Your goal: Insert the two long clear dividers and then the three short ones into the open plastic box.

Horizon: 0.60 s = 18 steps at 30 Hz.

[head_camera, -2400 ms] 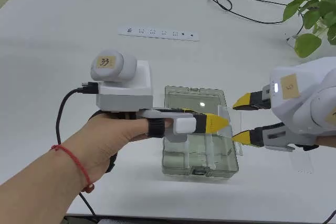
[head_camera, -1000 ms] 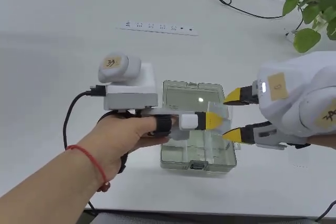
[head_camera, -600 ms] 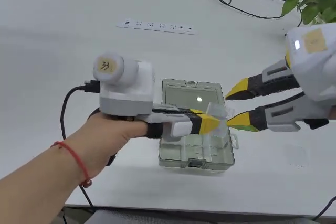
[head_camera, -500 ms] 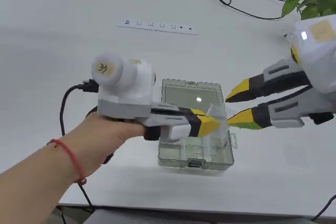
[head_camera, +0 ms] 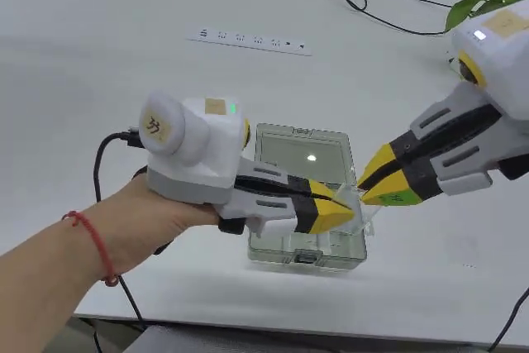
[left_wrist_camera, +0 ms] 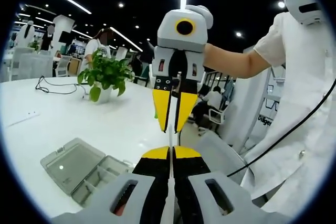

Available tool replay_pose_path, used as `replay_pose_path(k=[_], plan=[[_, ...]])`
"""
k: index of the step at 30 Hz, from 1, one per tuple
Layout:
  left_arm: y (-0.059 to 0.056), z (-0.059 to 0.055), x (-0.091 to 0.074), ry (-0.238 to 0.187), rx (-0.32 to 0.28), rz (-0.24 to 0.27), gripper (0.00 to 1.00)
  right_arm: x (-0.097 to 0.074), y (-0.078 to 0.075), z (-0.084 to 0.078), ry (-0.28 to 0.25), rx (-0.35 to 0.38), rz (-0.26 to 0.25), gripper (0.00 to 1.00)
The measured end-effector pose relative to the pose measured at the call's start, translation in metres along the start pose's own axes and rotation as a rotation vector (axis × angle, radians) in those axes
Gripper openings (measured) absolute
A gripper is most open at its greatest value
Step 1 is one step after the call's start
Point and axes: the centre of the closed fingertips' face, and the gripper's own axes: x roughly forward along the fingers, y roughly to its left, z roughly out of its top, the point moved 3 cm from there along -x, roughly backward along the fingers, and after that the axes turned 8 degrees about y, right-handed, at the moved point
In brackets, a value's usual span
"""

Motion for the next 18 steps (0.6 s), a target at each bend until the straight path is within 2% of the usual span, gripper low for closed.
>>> replay_pose_path(k=[8,18], plan=[[-0.0047,-0.0002,-0.0004,0.003,0.023,-0.008,0.0,0.0033,0.0065,0.001,-0.001,-0.009,0.047,0.04],[-0.0043,-0.0033,0.0006,0.018,0.033,0.008,0.0,0.0068,0.0073,-0.0008,0.005,-0.024,0.048,0.03]])
